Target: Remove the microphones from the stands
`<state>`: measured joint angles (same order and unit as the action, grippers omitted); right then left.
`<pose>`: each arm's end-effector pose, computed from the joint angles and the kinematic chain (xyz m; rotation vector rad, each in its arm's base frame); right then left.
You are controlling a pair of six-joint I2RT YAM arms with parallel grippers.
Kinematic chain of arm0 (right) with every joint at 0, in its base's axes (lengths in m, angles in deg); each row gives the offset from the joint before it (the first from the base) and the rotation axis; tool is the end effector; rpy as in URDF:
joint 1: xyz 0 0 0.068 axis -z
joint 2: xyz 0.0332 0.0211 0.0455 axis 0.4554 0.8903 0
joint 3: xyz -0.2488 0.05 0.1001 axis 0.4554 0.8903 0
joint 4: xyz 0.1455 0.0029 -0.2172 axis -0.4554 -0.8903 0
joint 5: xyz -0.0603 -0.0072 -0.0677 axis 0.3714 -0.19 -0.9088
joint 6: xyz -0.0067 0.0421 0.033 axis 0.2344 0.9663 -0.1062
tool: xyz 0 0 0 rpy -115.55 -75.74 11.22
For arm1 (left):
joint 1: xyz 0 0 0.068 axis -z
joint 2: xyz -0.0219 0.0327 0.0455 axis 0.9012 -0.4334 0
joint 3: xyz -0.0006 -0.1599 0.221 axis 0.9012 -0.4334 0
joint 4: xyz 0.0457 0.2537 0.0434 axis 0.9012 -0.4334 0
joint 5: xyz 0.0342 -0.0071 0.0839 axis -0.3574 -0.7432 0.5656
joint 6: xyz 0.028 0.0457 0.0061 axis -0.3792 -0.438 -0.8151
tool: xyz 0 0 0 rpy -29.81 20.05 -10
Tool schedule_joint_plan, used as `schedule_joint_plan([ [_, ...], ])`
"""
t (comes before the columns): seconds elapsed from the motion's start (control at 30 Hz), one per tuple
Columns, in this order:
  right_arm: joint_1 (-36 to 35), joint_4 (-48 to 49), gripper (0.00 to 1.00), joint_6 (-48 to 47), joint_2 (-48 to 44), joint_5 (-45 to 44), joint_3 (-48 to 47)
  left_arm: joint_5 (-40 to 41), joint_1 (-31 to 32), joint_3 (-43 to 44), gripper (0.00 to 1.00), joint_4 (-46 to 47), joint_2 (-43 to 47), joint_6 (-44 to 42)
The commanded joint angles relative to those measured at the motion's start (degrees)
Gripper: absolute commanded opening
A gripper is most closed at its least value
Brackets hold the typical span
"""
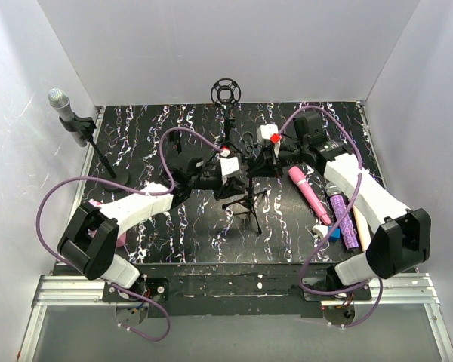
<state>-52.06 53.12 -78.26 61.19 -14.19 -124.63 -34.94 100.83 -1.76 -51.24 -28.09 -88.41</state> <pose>0.2703 0.1603 0.3362 -1.5166 1.3196 0.9967 0.2455 -0.2124 0.2474 1.3782 1.4504 -0.9237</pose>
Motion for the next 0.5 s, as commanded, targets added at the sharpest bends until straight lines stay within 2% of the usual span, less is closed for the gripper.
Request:
schedule_joint_plan([
  [0.0, -0.2, 4.6, 0.01, 1.7, -3.4, -1.6, 3.2, 2.6, 0.1, 2.9, 0.01, -0.7, -0.4, 6.2],
  [0.13, -0.2, 5.8, 0.01, -0.6, -5.2, -2.7, 5.8, -3.5, -2.2, 6.8, 0.00, -2.3, -2.8, 20.2],
  [0.3, -0.2, 6.8, 0.01, -2.5, -7.0, -3.1, 7.8, -16.8, -6.4, 10.2, 0.00, 0.8, -8.2, 46.0],
  [0.47, -0.2, 8.4, 0.01, -2.4, -8.0, -3.0, 9.6, -25.3, -8.4, 10.9, 0.00, 1.6, -13.7, 59.6],
])
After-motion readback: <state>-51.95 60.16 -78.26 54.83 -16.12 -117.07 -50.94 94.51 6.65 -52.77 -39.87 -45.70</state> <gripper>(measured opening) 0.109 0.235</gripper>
